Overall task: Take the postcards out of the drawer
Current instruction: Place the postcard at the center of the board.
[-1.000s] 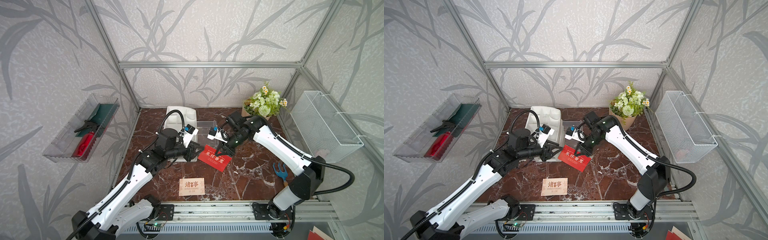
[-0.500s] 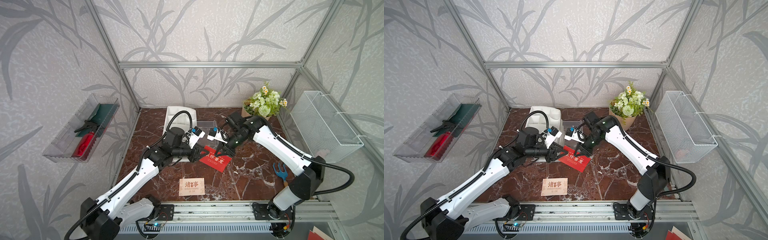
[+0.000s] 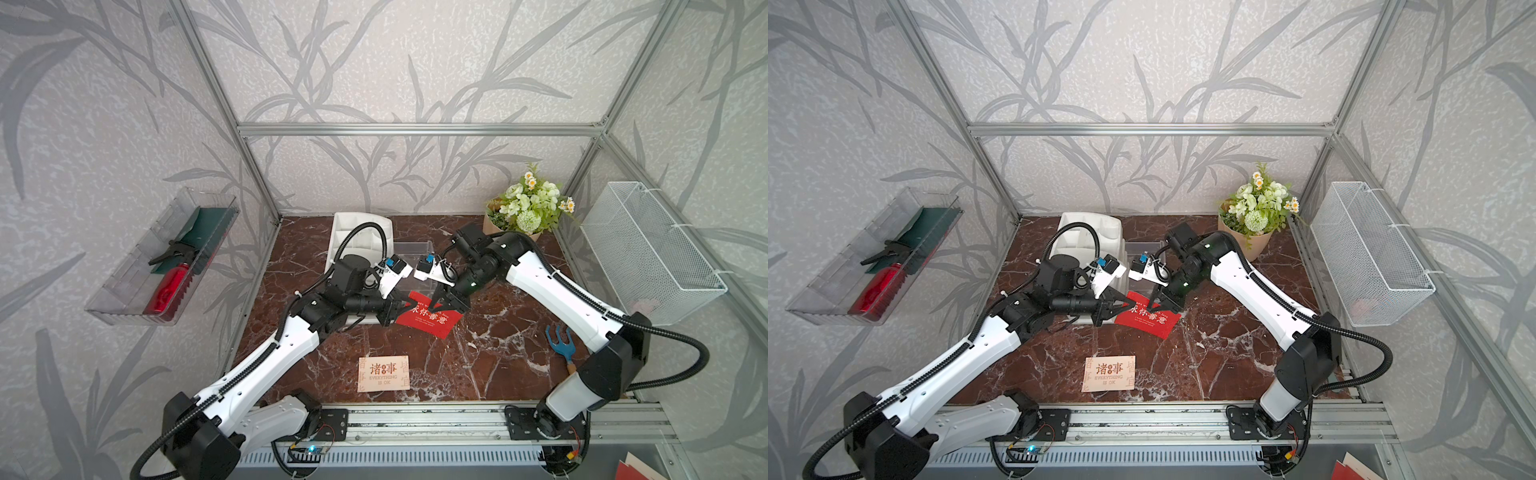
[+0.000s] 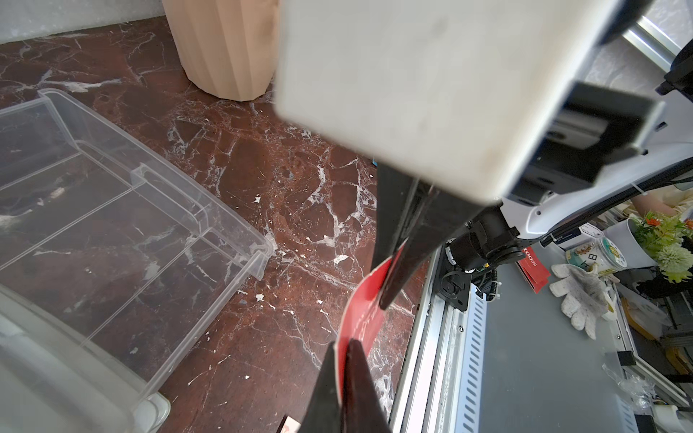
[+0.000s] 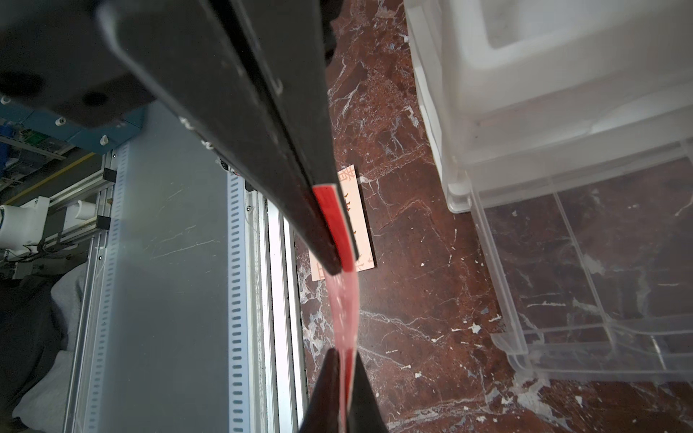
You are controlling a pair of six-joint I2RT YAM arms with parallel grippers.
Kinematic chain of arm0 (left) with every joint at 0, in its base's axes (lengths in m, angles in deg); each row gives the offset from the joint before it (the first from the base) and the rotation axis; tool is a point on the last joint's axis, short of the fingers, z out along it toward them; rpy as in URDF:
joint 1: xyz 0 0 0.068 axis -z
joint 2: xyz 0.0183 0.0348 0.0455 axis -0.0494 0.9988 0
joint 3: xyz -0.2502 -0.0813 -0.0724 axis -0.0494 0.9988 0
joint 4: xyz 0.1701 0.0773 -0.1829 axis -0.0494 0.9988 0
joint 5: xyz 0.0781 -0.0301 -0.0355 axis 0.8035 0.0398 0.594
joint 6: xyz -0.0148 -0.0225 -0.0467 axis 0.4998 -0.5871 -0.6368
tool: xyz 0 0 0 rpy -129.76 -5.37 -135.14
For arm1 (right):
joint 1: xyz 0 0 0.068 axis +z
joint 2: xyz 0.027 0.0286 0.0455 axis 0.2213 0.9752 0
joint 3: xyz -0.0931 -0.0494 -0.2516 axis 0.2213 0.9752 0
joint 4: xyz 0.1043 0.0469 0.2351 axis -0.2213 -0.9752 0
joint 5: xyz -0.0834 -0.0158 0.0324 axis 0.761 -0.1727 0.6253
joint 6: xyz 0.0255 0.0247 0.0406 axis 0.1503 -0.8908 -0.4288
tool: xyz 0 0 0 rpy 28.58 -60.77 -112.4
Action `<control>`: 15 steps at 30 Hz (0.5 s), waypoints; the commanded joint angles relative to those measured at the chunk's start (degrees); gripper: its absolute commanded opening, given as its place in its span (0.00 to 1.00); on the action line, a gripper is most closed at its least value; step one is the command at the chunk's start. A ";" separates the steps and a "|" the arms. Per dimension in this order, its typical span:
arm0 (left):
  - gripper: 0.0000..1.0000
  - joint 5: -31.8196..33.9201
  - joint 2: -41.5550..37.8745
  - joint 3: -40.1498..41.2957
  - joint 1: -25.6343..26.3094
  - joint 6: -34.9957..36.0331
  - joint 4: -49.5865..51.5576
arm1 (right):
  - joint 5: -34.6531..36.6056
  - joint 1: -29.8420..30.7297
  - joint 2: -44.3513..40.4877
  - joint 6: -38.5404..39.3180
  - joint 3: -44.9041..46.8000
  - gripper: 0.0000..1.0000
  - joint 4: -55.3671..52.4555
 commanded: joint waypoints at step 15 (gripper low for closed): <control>0.00 4.01 -0.83 0.88 0.27 -9.04 -11.08 | 2.59 -13.34 -15.82 -34.17 17.77 0.49 33.30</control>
